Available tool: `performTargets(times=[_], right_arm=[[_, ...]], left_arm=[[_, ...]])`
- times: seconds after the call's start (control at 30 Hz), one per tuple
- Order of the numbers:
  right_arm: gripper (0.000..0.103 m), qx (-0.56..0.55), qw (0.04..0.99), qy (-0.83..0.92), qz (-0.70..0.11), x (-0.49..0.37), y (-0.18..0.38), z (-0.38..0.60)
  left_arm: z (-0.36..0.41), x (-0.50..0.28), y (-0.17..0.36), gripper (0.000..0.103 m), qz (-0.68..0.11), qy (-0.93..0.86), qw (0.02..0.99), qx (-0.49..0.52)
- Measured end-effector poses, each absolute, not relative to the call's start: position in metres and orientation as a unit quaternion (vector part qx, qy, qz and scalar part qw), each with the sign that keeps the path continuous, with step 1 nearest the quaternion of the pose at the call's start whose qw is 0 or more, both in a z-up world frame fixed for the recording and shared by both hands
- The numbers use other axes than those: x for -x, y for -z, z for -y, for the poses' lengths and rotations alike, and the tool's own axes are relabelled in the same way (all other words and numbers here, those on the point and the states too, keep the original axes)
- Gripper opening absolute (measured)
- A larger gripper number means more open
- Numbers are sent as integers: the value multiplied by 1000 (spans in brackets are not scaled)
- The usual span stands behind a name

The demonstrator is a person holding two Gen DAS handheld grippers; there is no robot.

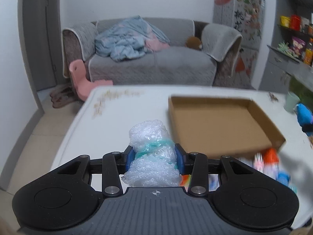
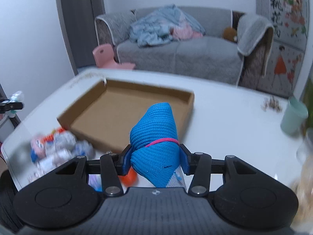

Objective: Organize objects
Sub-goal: 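Lift both held bundles and carry them over the cardboard box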

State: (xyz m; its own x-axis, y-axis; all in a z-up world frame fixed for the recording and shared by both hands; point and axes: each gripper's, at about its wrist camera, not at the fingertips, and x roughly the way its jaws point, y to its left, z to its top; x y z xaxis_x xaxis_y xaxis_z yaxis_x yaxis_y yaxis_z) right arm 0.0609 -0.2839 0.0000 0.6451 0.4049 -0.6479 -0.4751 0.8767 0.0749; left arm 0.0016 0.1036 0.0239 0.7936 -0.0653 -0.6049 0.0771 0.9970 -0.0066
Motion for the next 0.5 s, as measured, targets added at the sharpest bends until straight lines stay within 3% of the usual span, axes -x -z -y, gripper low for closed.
performTargets(times=[0.27, 0.5], right_arm=[[45, 73, 903, -300, -300, -105, -33, 225], [45, 74, 888, -328, -314, -153, -19, 167]], left_arm=[[-37, -85, -37, 48, -306, 67, 949, -35], [-2, -144, -2, 48, -314, 76, 944, -59]])
